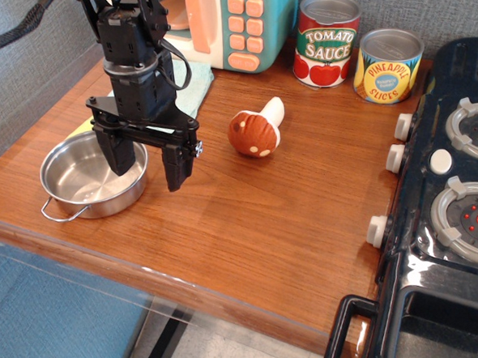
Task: Pick up the mushroom and place it into the pot
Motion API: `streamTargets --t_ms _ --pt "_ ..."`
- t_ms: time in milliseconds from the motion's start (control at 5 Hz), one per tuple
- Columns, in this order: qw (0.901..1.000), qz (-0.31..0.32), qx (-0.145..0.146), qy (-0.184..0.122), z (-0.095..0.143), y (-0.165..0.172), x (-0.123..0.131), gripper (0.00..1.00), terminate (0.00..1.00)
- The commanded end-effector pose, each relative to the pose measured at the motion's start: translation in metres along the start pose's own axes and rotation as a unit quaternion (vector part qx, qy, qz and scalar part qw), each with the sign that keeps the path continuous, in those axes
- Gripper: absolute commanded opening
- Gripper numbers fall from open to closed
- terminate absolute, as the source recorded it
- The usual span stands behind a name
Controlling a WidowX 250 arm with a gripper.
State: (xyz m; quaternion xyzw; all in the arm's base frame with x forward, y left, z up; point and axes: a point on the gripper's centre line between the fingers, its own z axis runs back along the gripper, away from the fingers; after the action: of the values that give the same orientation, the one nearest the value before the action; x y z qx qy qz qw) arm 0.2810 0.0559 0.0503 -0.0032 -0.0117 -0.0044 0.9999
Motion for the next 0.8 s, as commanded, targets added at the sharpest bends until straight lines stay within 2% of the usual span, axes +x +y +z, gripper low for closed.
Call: streamTargets --t_ms 0,400,600 --pt "1.0 0.0 0.0 0.0 0.0 0.0 0.0 1.0 0.0" --pt "0.998 -0.029 0.042 -0.036 0.039 -0.031 0.035 1.0 0.0" --pt "0.9966 -0.046 0.048 -0.049 0.045 -0.047 0.057 1.0 0.0"
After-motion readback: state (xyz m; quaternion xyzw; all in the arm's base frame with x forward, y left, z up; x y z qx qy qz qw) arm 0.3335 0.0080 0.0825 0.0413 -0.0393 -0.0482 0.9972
